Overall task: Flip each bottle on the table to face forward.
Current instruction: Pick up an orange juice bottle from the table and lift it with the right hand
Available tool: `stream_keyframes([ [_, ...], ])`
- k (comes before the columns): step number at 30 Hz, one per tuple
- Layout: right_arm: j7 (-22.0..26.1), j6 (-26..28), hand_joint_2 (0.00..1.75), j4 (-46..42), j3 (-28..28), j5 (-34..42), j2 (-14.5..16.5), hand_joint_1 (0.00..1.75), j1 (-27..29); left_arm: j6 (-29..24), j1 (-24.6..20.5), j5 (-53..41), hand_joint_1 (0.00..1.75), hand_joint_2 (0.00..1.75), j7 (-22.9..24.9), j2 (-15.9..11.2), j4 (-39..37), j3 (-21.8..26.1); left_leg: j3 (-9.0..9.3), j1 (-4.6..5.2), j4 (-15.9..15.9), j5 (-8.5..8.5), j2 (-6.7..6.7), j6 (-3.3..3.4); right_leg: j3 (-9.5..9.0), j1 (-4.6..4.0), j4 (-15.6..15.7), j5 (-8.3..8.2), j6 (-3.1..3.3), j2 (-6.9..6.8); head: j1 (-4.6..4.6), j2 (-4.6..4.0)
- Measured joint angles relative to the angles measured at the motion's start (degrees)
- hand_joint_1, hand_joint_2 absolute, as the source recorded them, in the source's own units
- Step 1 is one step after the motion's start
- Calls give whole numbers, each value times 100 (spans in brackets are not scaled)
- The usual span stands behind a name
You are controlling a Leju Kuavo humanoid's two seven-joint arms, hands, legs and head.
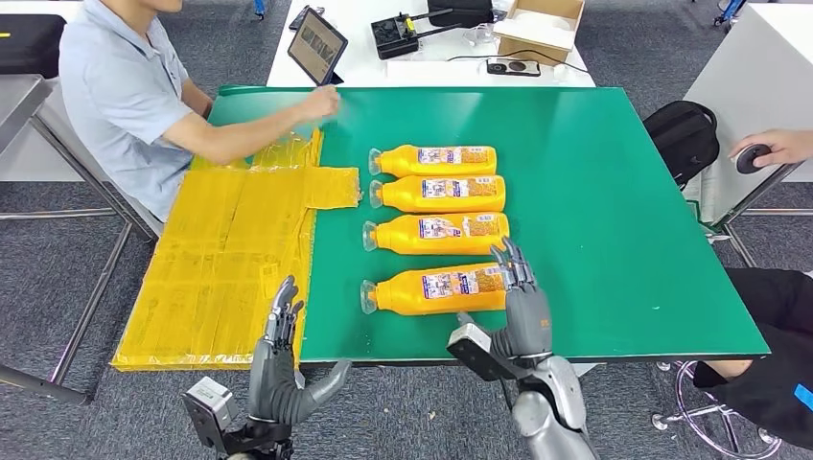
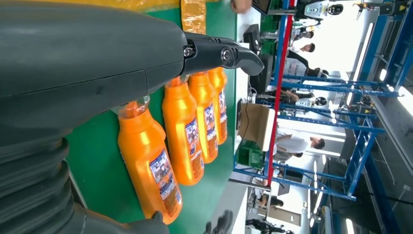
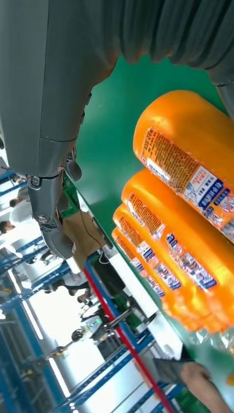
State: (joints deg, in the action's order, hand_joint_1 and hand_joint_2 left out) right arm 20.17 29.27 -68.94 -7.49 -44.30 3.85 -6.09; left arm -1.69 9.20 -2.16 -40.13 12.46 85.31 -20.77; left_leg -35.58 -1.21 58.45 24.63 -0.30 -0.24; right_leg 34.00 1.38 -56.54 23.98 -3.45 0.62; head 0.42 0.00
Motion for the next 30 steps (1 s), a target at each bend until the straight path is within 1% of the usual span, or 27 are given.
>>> stream_keyframes([
  [8, -99, -77, 175, 348, 3, -126, -131, 0, -251, 45, -48, 3, 0, 175, 0, 1, -36, -14, -2, -1, 0, 0, 0, 0, 1, -1, -1, 1, 0, 0, 0, 0],
  [11, -339, -309, 175, 575, -19, -341, -160, 0, -437, 147, -88, 1, 0, 175, 0, 2, -69, -25, -4, -1, 0, 0, 1, 0, 1, -1, -1, 0, 0, 0, 0, 0],
  [15, -631, -698, 175, 1103, -137, -552, -201, 0, -872, 294, -176, -26, 0, 175, 0, 10, -171, -37, -3, 0, 0, -4, 0, 4, 0, 0, -1, -3, -3, 0, 0, 0],
  [23, -796, -1432, 175, 2053, -511, -643, -209, 0, -1659, 521, -303, -84, 0, 175, 0, 58, -343, -21, -1, -1, 1, -8, -1, 4, -1, -1, -3, -6, -7, 0, 1, 0],
  [30, -885, -1614, 175, 2462, -748, -677, -209, 0, -1956, 573, -352, -121, 0, 175, 0, 86, -409, 1, -2, 0, 1, -6, 0, 5, 0, 0, -3, -6, -8, 0, 0, 0],
])
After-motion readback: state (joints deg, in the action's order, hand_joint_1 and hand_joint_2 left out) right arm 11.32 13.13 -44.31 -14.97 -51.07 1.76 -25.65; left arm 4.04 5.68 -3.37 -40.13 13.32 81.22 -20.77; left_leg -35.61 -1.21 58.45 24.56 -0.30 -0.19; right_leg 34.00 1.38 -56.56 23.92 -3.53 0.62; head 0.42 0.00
